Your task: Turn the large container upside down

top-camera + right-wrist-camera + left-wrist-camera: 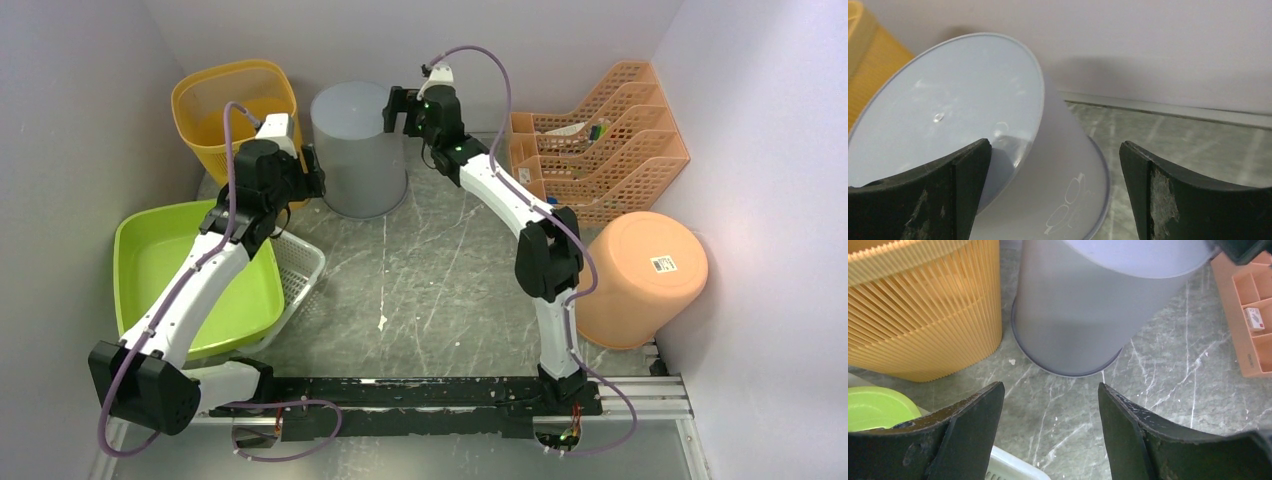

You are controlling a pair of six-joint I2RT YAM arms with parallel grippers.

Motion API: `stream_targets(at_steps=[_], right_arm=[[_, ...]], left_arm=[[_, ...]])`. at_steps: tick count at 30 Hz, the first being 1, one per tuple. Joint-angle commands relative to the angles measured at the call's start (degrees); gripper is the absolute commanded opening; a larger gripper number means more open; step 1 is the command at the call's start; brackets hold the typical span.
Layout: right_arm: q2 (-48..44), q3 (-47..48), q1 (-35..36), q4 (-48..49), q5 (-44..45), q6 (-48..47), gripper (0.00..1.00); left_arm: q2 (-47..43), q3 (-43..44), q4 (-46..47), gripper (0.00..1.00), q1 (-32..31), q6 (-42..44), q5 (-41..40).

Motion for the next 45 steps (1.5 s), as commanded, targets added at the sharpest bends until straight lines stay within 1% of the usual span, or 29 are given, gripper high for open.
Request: stream_targets(at_steps=[1, 4, 9, 11, 18, 25, 30, 39, 42, 45], right_arm=[[-3.20, -7.14, -1.04, -5.81, 19.96, -5.93, 1.00], [-5.19, -8.71, -1.02, -5.18, 24.38, -8.12, 1.00], [-6.59, -9.79, -1.15, -4.18, 28.95, -11.05, 1.00], [-8.98, -10.80, -1.13, -3.17, 28.71, -11.79, 1.00], [-11.98, -15.13, -1.06, -0.84, 24.61, -11.16, 1.00], [-18.41, -22.46, -0.98, 0.50, 22.52, -11.02, 1.00], [-24.51, -27.88, -0.71, 1.45, 18.82, -11.71, 1.00], [-32.32, -32.26, -0.49, 3.31, 7.78, -13.90, 1.00], [-35.35, -32.78, 0.50, 2.78, 4.90, -14.64, 1.00], [-37.86, -33.14, 2.98, 2.50, 0.51, -15.83, 1.00]], left_arm=[[-0.27, -1.54, 1.95, 0.80, -0.04, -0.11, -1.54], [0.01, -1.83, 2.29, 0.80, -0.04, -0.45, -1.06], [-0.08, -2.75, 2.52, 0.80, 0.01, -0.81, -0.88], [-0.27, -3.25, 2.64, 0.80, 0.06, -0.84, -1.18], [-0.08, -4.15, 3.09, 0.80, 0.09, -1.46, -0.86], [0.33, -5.46, 3.39, 0.80, 0.14, -1.54, -0.41], [0.69, -6.48, 4.05, 0.80, 0.14, -2.17, 0.03], [1.42, -7.16, 4.51, 0.80, 0.11, -2.52, 0.53], [2.20, -5.60, 2.88, 0.81, 0.14, -1.57, -0.77], [3.23, -2.65, 1.48, 0.82, 0.13, -0.80, -0.49]])
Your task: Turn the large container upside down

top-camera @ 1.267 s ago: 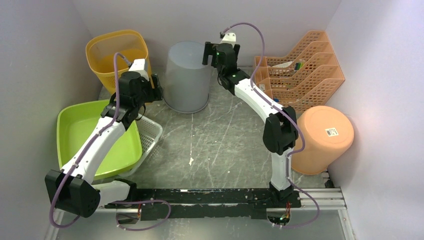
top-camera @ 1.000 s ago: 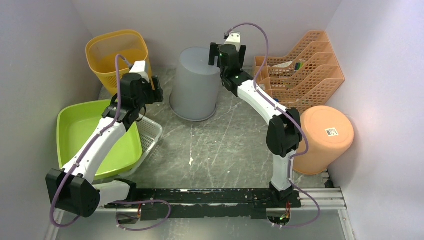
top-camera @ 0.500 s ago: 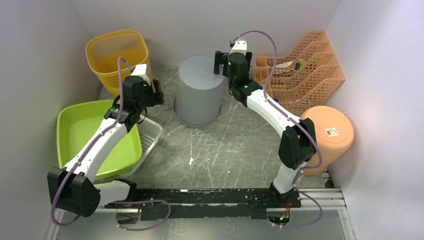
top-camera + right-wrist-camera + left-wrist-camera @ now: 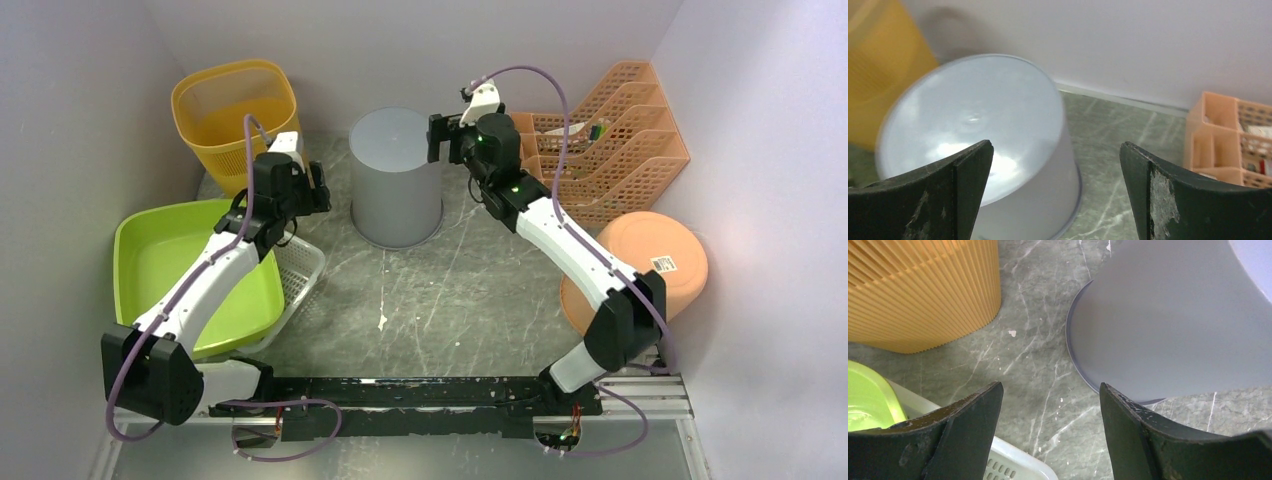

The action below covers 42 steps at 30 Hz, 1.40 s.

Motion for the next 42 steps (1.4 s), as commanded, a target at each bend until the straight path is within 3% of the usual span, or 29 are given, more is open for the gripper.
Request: stream_targets(at_steps=[1, 4, 9, 18, 26, 31, 42], right_arm=[[-4.81, -0.42, 3.52, 0.88, -9.35, -2.46, 1.00], [-4.96, 0.25, 5.98, -0.37, -16.85, -2.40, 1.00], [-3.76, -1.33, 10.31, 0.13, -24.17, -2.42, 1.00], [1.06, -3.21, 16.36, 3.28, -31.13, -2.03, 1.00], [14.72, 0.74, 17.23, 9.92, -31.29, -0.55, 1.00], [21.80, 3.00, 17.28, 14.83, -24.70, -1.37, 1.00], [29.25, -1.13, 15.15, 31.30, 9.04, -8.81, 1.00]], left_arm=[[1.26, 4.64, -0.87, 0.83, 0.12, 1.42, 0.26], [0.95, 8.10, -1.99, 0.93, 0.12, 1.70, 0.96], [0.96, 16.48, -5.65, 1.00, 0.07, 4.10, -0.65], [1.92, 28.77, -8.66, 1.00, 0.12, 7.26, -5.26], [-2.22, 26.76, -4.61, 1.00, 0.12, 6.93, -7.31], [-3.97, 25.08, -4.57, 1.00, 0.12, 7.58, -8.12], [-5.80, 21.12, -3.24, 1.00, 0.12, 7.26, -6.30]])
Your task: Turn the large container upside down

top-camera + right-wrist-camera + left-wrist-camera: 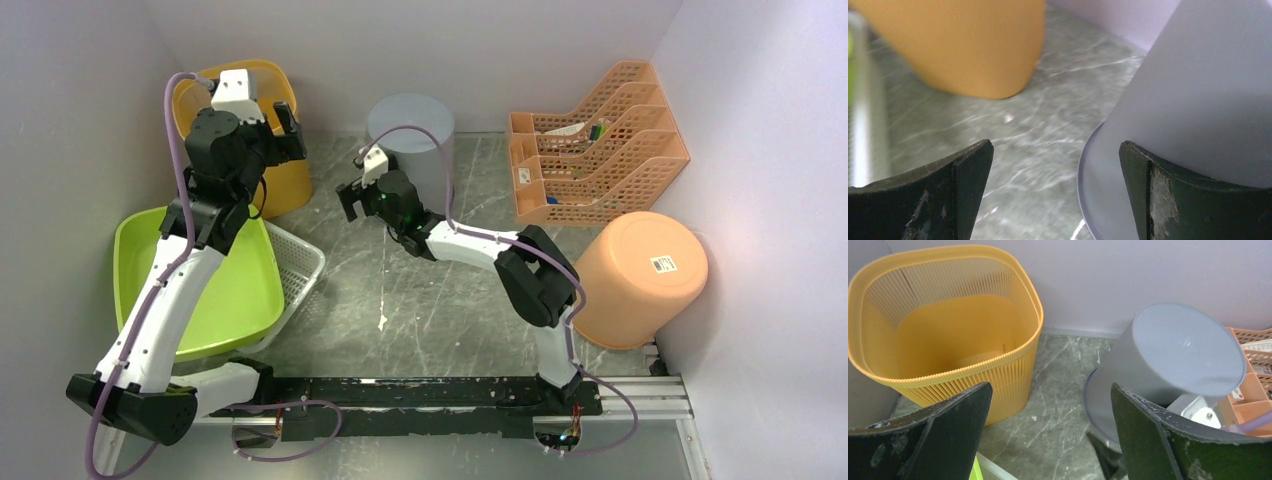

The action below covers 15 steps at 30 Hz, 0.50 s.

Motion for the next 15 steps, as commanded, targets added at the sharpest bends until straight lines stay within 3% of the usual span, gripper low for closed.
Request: stream_targets(at_steps=[1, 15], right_arm=[[5.38, 0.34, -2.75, 9.87, 16.51, -5.14, 1.00], [11.61, 3.32, -18.43, 9.71, 14.22, -2.09, 1.00]], left_arm=[[-1.41, -1.99, 1.98, 1.00, 0.12, 0.55, 0.60], [-2.19, -5.94, 2.72, 1.00, 0.12, 0.82, 0.64]])
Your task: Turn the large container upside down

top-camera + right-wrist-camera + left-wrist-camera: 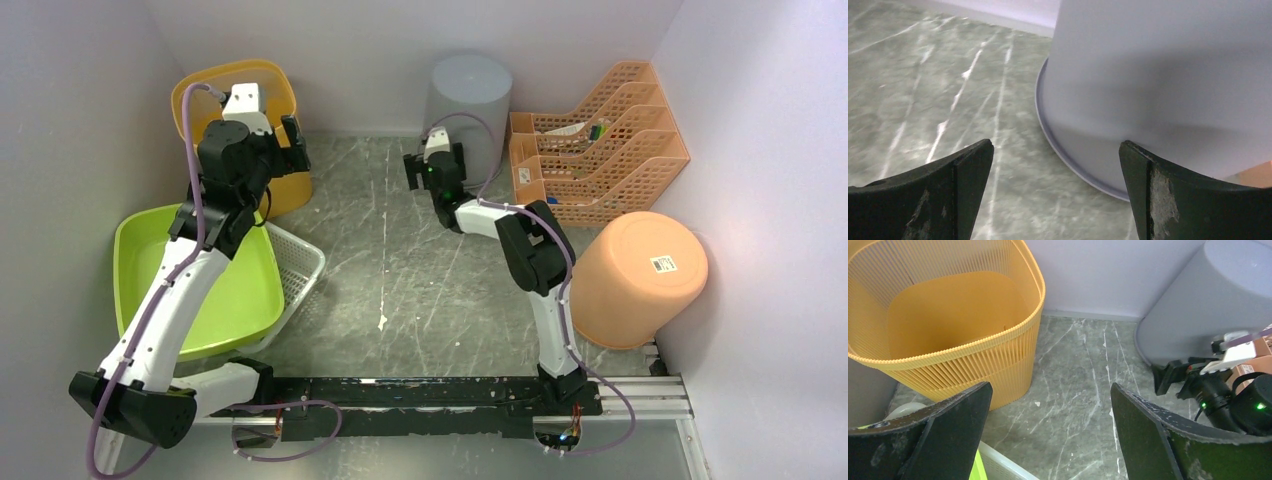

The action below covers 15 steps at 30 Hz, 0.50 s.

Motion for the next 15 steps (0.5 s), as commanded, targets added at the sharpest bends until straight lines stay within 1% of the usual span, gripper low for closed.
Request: stream_targets(at_steps=[1, 6, 10, 13, 15], right_arm=[[-0.79, 0.11, -2.80, 3.07, 1.11, 0.86, 1.00], [-5.50, -3.94, -2.89, 1.37, -0.95, 1.93, 1.00], [-13.30, -9.99, -0.78, 0.29, -2.06, 2.41, 1.00], [-18.42, -11.26, 0.45, -4.73, -3.86, 3.54, 1.00], [-21.51, -11.44, 1.39, -8.07, -3.48, 3.74, 1.00]], left_arm=[[-1.28, -0.78, 2.09, 1.00, 0.12, 0.87, 0.31], [0.38, 0.08, 0.95, 1.00, 0.12, 1.45, 0.07], [2.68, 1.54, -0.22, 1.00, 0.12, 2.24, -0.26], [5.42, 3.69, -1.17, 1.00, 0.16, 3.86, -0.72], [7.66, 5.64, -1.76, 1.00, 0.32, 5.16, -0.90]])
